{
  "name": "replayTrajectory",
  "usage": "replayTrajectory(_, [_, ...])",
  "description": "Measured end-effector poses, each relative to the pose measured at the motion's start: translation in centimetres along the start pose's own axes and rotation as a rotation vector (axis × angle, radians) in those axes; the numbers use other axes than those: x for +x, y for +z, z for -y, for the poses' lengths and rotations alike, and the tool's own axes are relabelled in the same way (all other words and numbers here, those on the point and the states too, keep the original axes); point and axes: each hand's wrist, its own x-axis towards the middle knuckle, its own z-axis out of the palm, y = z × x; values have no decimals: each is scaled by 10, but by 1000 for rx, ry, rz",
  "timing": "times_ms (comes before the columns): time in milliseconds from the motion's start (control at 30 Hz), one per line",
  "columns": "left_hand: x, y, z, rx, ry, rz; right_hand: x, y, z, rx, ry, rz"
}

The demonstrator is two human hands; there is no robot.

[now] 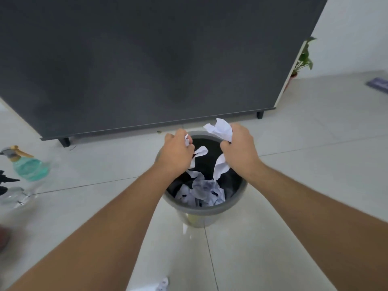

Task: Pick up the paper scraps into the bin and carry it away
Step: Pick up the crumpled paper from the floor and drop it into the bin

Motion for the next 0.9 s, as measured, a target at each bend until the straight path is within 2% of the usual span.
replayTrajectory(67, [0,2,3,16,-18,55,1,6,-4,-32,8,21])
replayTrajectory(200, [-13,-10,13,-29,-22,213,-4,17,-14,-102,-35,195])
replayTrajectory(333, [-40,-38,47,-43,43,99,-19,16,-2,-236,-168,246])
replayTrajectory(400, [-62,-48,79,-59,36,37,-36,19,8,-227,-230,253])
replayTrajectory(500, [-97,-47,141,-75,-72,-10,-69,33,28,-231,-326,319])
replayTrajectory(567, [-118,-35,181,-70,-177,13,-82,45,37,-236,-315,335])
replayTrajectory(667, [-154,-11,224,3,-290,123,-87,48,42,-197,-238,315])
replayTrajectory(767, [-187,18,244,92,-232,297,-114,43,46,-113,-323,340])
replayTrajectory(833, [-203,41,247,154,-162,434,-150,44,44,-74,-389,489])
replayTrajectory(900, [-213,64,249,250,-102,531,-184,55,32,-97,-370,708])
